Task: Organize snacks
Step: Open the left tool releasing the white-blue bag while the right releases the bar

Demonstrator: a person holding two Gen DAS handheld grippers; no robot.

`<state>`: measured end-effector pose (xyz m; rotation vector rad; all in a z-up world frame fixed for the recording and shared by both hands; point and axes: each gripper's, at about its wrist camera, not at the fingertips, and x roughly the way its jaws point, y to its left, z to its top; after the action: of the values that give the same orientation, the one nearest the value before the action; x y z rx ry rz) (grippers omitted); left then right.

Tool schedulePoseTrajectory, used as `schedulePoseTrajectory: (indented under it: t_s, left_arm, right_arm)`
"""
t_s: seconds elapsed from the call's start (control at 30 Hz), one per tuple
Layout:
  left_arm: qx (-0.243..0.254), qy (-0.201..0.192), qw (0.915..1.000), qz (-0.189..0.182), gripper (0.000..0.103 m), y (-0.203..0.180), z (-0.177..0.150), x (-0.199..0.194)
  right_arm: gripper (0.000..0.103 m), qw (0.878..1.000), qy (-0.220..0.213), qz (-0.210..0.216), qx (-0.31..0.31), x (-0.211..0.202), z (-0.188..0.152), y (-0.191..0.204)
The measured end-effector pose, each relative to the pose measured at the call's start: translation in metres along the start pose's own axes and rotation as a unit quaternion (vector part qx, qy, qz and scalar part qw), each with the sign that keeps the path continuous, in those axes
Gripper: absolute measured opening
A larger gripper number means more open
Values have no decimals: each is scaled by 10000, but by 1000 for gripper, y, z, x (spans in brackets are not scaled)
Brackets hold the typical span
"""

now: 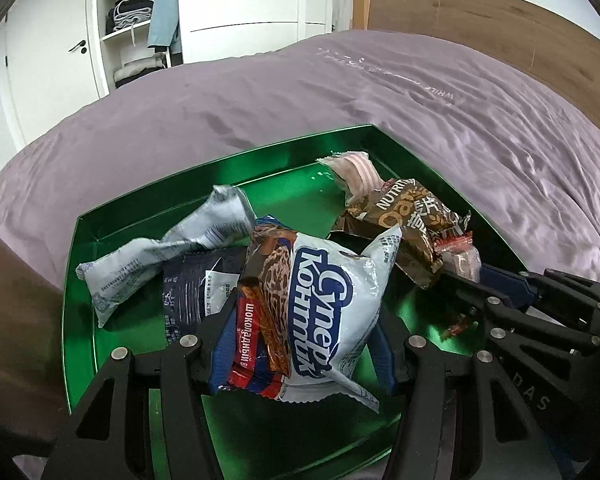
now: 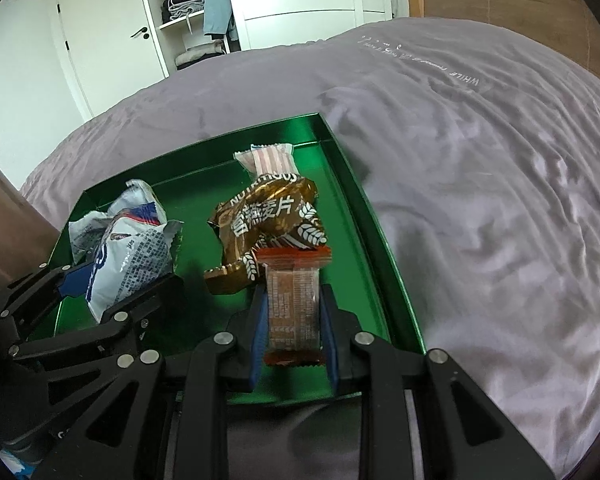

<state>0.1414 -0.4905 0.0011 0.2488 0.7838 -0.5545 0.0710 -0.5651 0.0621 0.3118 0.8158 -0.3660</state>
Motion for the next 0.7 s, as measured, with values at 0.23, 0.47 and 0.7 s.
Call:
schedulePoseTrajectory:
  t_s: [0.23, 0.47, 0.7]
  left_arm:
    - [-319, 184, 9989, 292, 52, 14, 2, 11]
    - [-415, 274, 9985, 248, 61, 18, -3, 16]
    - [-691, 248, 9972, 151, 71, 27, -3, 11]
  right_arm:
    - [13, 9997, 163, -47, -200, 8, 10, 5]
    - [26, 9996, 179, -93, -172, 11, 7, 7]
    - [96, 9999, 23, -151, -33, 0, 9, 1]
